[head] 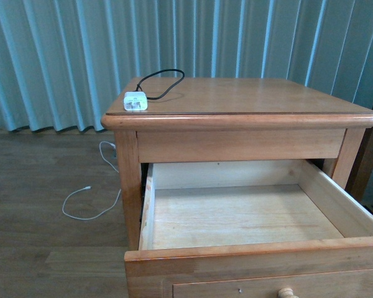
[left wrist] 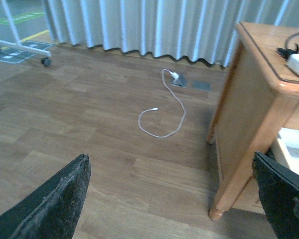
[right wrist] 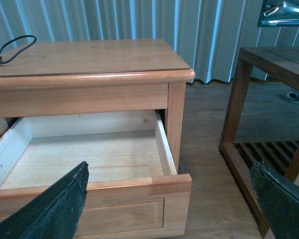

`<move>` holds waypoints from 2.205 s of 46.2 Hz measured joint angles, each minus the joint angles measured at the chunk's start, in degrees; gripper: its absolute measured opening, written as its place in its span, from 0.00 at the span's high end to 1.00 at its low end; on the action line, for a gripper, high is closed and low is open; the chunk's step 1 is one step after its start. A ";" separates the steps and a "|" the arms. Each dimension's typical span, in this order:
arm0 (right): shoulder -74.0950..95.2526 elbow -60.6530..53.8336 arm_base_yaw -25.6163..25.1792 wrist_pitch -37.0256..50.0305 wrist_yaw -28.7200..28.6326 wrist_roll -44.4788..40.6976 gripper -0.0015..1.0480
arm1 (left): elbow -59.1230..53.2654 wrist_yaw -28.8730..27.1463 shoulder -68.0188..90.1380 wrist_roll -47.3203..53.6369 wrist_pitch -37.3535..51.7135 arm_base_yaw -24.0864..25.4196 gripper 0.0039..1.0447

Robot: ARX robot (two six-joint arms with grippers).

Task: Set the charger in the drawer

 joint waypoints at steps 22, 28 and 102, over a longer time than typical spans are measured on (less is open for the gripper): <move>0.00 0.00 0.00 0.00 0.00 0.00 0.08 | 31.71 19.96 39.36 13.57 3.50 -0.07 0.06; 0.00 0.00 0.00 0.00 0.00 0.00 0.08 | 38.53 19.71 47.15 14.08 4.96 -1.42 0.06; 0.00 0.00 0.00 0.00 0.00 0.00 0.08 | 65.24 25.55 78.20 13.35 8.50 -8.66 0.55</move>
